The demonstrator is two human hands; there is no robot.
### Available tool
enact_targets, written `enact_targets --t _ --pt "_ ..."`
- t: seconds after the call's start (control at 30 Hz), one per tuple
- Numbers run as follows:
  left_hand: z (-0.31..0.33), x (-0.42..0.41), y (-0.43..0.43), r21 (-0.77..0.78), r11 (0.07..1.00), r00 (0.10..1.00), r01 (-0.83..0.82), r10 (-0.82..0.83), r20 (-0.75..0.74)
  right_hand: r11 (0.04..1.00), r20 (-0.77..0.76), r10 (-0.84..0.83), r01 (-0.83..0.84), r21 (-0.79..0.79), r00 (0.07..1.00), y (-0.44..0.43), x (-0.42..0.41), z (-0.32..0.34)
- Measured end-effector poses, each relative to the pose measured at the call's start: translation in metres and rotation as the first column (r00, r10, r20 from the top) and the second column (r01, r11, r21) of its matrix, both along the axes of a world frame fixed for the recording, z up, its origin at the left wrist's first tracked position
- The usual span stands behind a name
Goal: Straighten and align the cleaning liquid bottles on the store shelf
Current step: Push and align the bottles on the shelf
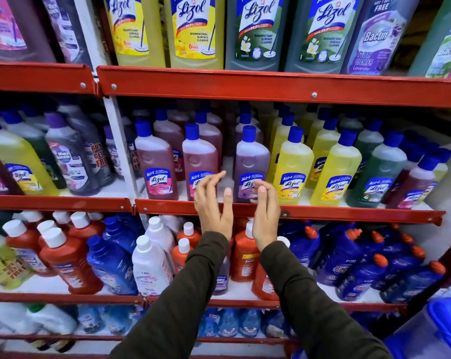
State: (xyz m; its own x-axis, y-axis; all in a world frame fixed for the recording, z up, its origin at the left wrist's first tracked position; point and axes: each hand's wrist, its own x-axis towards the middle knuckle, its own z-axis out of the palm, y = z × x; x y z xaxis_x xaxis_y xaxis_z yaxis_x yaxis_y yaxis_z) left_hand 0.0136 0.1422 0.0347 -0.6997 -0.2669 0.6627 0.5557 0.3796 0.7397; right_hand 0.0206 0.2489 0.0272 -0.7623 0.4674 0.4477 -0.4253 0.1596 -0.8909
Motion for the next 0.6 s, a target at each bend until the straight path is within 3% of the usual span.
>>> enact_targets --t 0.17,0.3,0.6 --pt "0.005 -0.016 -0.033 0.137 0.990 0.996 -0.047 0.036 0.077 0.969 0.123 0.248 -0.246 -0.031 0.961 -0.044 -0.002 0.016" --pt "0.003 -0.029 -0.056 0.330 0.933 0.934 0.145 -0.239 0.266 0.938 0.230 0.336 -0.347 0.010 0.913 -0.065 -0.005 0.022" --pt "0.002 -0.027 -0.065 0.275 0.935 0.872 0.225 -0.319 0.371 0.928 0.254 0.371 -0.360 -0.092 0.893 -0.069 -0.006 0.018"
